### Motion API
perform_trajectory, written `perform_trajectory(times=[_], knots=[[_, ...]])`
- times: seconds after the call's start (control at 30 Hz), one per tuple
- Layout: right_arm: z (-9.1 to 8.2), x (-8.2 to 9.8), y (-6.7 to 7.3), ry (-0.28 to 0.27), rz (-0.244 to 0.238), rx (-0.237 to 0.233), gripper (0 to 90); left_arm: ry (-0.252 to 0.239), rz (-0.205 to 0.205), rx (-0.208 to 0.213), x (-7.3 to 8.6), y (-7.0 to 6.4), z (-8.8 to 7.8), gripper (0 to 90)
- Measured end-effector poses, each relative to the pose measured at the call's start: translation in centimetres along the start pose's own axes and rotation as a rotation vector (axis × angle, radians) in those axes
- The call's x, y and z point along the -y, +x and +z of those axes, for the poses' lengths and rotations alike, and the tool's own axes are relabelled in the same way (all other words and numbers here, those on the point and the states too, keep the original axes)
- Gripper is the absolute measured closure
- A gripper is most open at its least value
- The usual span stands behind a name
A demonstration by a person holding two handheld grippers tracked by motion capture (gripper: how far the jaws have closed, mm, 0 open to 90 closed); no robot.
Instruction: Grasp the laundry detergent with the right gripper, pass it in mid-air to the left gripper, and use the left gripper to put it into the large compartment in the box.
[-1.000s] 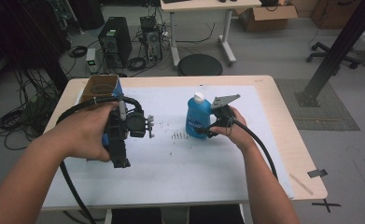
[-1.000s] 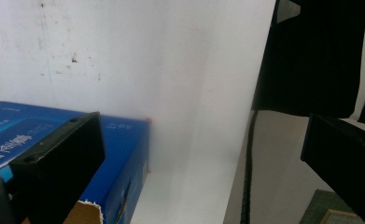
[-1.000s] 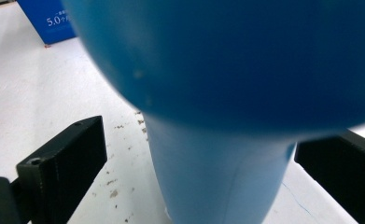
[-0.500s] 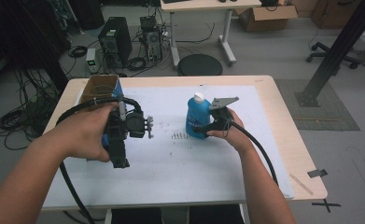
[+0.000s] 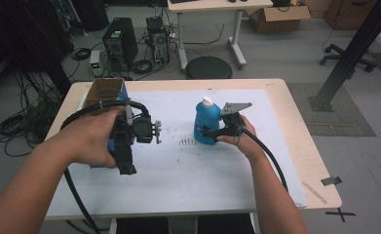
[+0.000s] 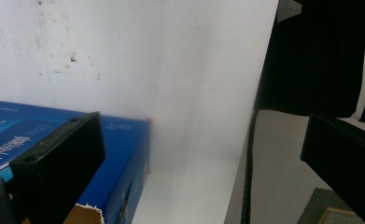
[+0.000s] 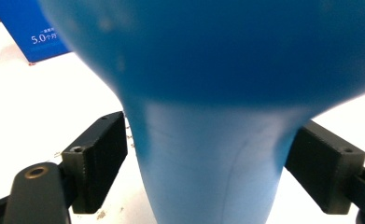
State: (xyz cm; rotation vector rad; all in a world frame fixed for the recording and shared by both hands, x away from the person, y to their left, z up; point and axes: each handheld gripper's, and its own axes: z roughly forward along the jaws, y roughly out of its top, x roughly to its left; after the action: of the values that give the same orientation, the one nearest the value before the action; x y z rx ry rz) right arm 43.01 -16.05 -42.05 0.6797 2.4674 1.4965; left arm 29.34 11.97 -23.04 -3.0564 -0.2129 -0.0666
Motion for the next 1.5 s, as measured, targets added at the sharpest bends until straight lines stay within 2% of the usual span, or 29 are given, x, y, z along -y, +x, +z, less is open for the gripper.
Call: perform_trajectory(times=[0.6, 1.2, 1.3, 1.5], knots=[[0.13, -0.06, 0.13, -0.021, -0.006, -0.002, 25.9, 0.003, -0.012, 0.001, 0.08, -0.07, 0.08, 0.4], [0.32, 0.01, 0.26, -0.035, -0.021, -0.009, 37.9, 0.002, -0.013, -0.011, 0.16, 0.11, 0.14, 0.4], [0.25, 0.13, 0.2, -0.044, -0.021, 0.003, 41.9, 0.0, -0.014, -0.012, 0.11, 0.09, 0.16, 0.4], [0.27, 0.37, 0.13, -0.061, -0.026, -0.002, 43.8, 0.0, -0.011, -0.013, -0.02, 0.14, 0.18, 0.4]])
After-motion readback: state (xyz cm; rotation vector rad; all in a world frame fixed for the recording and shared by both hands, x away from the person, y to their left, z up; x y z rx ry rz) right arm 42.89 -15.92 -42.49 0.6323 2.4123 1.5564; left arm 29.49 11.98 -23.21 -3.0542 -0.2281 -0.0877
